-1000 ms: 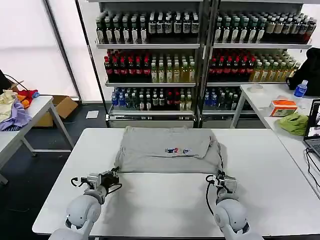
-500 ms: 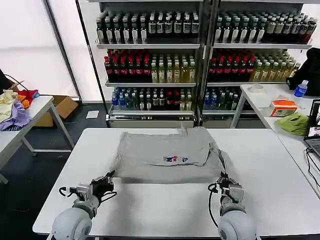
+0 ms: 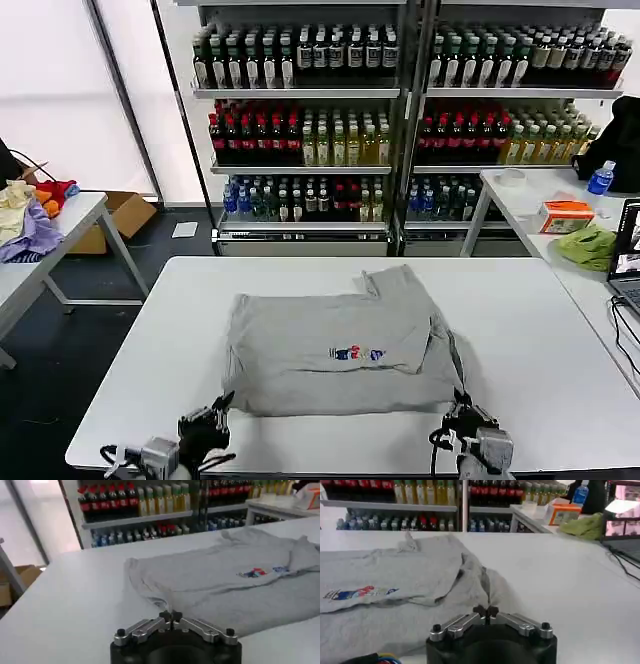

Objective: Fold and organize the clothes.

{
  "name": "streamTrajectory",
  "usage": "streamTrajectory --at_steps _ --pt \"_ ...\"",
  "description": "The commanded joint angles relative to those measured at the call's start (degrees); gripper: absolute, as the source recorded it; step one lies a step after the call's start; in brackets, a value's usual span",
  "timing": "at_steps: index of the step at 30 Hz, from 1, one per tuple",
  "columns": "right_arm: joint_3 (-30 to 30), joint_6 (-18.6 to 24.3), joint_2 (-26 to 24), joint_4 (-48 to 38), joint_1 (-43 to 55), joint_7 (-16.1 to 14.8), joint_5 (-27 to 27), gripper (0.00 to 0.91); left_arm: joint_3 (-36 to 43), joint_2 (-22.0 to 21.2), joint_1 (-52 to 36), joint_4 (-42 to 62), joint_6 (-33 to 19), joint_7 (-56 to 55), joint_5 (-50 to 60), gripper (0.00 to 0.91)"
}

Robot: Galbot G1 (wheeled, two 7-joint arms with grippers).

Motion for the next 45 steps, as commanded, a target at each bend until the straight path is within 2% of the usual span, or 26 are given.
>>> streamTrajectory --at_steps 1,7,8,9,10,11,16,19,22,26,28,30,32,34,36,37,39,41,43,44,45 --pt "0.54 0.52 -1.82 4.05 -8.57 1.54 -0.29 0.0 -0.46 -1.47 12.86 -6.86 -1.78 -1.56 3.57 0.01" --pt "1.01 0.49 -2.16 3.12 -9.32 2.02 -0.59 0.0 -0.21 -2.62 12.17 -5.54 -1.92 -1.47 3.84 0.01" --pt "1.23 0.57 -2.25 2.82 -9.43 1.98 -0.8 0.564 -0.06 -2.96 12.18 -5.51 -2.09 -1.41 4.26 0.01" --pt "1.73 0.67 -2.51 2.55 -9.66 2.03 -0.61 0.907 0.13 -3.3 12.24 -5.51 -2.36 -1.36 5.07 0.01" --pt "2.16 0.72 -2.58 2.63 -10.03 1.96 -0.47 0.907 0.53 -3.71 12.33 -5.71 -2.37 -1.09 5.63 0.806" --pt "2.49 0.82 -2.64 2.8 -10.41 1.8 -0.43 0.907 0.84 -4.13 12.31 -6.09 -2.46 -1.01 5.68 0.907" --pt "5.28 2.89 -2.81 5.5 -12.6 2.36 1.03 0.907 0.04 -6.04 9.96 -8.0 -2.2 -2.03 3.84 0.907" --pt "6.93 4.74 -1.36 7.68 -12.09 4.45 1.22 0.907 -0.72 -6.65 8.45 -10.12 -1.45 -3.11 1.62 0.907" --pt "7.45 6.2 -0.32 10.19 -11.49 4.98 1.06 0.907 -1.1 -7.36 5.14 -11.56 -0.64 -3.76 0.24 0.907" --pt "8.02 9.07 1.55 10.99 -6.22 3.64 1.1 0.907 -1.04 -8.27 -0.71 -11.78 -1.2 -3.07 -3.08 0.907" --pt "8.93 10.76 2.55 9.62 -1.35 2.71 1.12 0.907 -0.66 -8.8 -3.84 -10.94 -3.44 -1.64 -5.83 0.907" --pt "10.37 15.45 3.99 7.21 3.51 0.37 -0.61 0.907 -0.18 -9.75 -7.27 -9.93 -4.66 0.24 -7.99 0.907" --pt "11.31 19.07 4.56 3.83 6.58 -5.6 -4.89 0.907 1.16 -10.14 -10.33 -8.42 -5.59 2.01 -10.13 0.907" --pt "10.76 20.84 6.33 -0.1 10.38 -7.58 -7.49 0.907 2.31 -10.46 -13.72 -5.33 -9.23 3.16 -9.11 0.907" --pt "9.95 19.17 8.3 -2.09 13.45 -9.17 -7.19 0.907 2.78 -10.76 -17.01 -2.8 -12.98 3.44 -9.32 0.907" --pt "9.44 18.31 7.71 -2.57 14.81 -9.53 -7.07 0.907 3.03 -10.48 -19.32 -0.97 -13.75 3.54 -9.93 0.907" --pt "8.81 15.94 5.85 -3.08 17.4 -11.73 -6.96 0.907 3.07 -9.63 -21.61 0.09 -12.27 3.44 -9.79 0.907" --pt "8.95 10.99 1.89 -4.77 22.42 -18.54 -6.04 0.907 2.65 -8.67 -24.5 1.06 -7.36 3.53 -8.37 0.907" --pt "8.21 7.43 0.39 -7.12 25.27 -19.92 -5.43 0.907 2.26 -7.91 -27.02 2.28 -4.85 3.74 -9.67 0.907" --pt "7.85 3.43 -0.36 -9.3 27.68 -22.82 -5.57 0.907 1.96 -7.71 -28.02 3.15 -3.98 3.6 -12.07 0.907" --pt "7.27 2.19 -0.93 -10.27 28.85 -24.17 -4.99 0.907 1.7 -7.58 -28.74 3.76 -3.2 3.3 -13.86 0.907"
